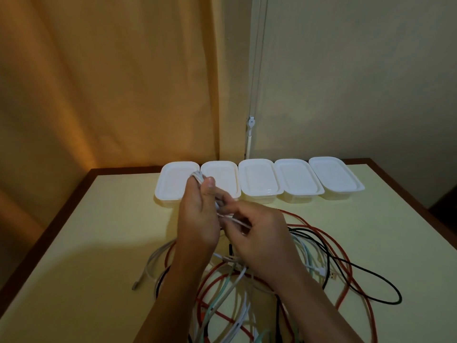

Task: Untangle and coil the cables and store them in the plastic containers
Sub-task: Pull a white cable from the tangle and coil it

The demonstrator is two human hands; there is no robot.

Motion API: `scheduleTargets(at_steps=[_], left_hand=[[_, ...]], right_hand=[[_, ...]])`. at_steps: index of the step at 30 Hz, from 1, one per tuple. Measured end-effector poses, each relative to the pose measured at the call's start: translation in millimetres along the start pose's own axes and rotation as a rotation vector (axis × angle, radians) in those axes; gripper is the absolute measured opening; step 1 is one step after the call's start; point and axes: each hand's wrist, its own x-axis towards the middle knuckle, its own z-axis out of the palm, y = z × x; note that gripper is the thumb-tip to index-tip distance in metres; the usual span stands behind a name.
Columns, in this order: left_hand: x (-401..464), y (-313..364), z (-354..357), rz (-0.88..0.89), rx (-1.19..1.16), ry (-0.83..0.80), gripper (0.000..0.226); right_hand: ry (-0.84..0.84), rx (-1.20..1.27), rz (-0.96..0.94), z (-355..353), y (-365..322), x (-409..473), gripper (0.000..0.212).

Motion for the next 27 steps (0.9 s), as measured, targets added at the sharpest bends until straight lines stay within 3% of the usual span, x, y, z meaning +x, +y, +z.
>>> scheduleTargets(at_steps=[4,8,10,13,18,20,22,27], left_hand=[[-2.8,-4.1,-3.1,0.018,0.177,-0.162,0.044],[-2.5,-0.7,-5.1,-0.093,0.222,-0.311,0.050],[-2.0,4.3,-4.9,-0.285,0.101,-0.329,0.050],[1.1,14.9,-3.4,-0.633,-0.121,-0.368,0.046],[0.1,12.5,-6.0,-0.597,-0.048,-0.388,0.050],[-1.8,12.3,-5.6,-0.609,-0.041,-0.442,0.056],[-3.1,13.1,-3.0,-0.606,0.020,-0.494,0.047],[-2.8,14.5,-2.8,-0.615,0.104,-0.535,0.040]], right_hand=[[0.080,0.130,-0.012,-12.8,-2.8,1.8,0.013],[0.029,0.367,0.065,-20.6,1.1,2.9,0.004],[0.035,0.546,0.117,-26.0,6.3,3.2,0.024],[0.048,0.521,0.146,-26.1,12.3,3.1,0.035],[-0.140,0.248,0.099,-16.8,13.8,-1.6,0.037],[-0.116,0.301,0.126,-16.7,12.5,-1.7,0.030],[-0.108,0.376,0.165,-15.2,11.6,-1.7,0.025],[-0.087,0.369,0.147,-10.6,8.6,-0.7,0.035]])
